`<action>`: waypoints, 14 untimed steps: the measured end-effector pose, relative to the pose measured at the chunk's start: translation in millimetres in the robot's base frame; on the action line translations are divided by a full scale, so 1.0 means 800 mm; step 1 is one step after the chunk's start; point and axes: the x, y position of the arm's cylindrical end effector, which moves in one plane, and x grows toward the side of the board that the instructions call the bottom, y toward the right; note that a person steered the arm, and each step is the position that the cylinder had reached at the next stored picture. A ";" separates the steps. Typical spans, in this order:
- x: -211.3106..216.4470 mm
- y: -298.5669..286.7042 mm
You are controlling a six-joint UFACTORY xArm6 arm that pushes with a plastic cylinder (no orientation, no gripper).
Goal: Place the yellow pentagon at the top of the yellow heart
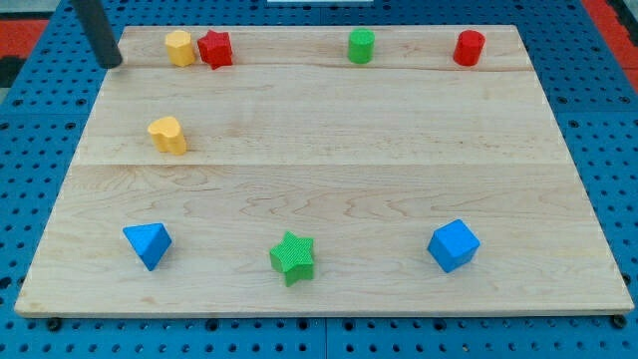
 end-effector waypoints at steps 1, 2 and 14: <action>-0.038 0.006; -0.085 0.006; 0.163 0.253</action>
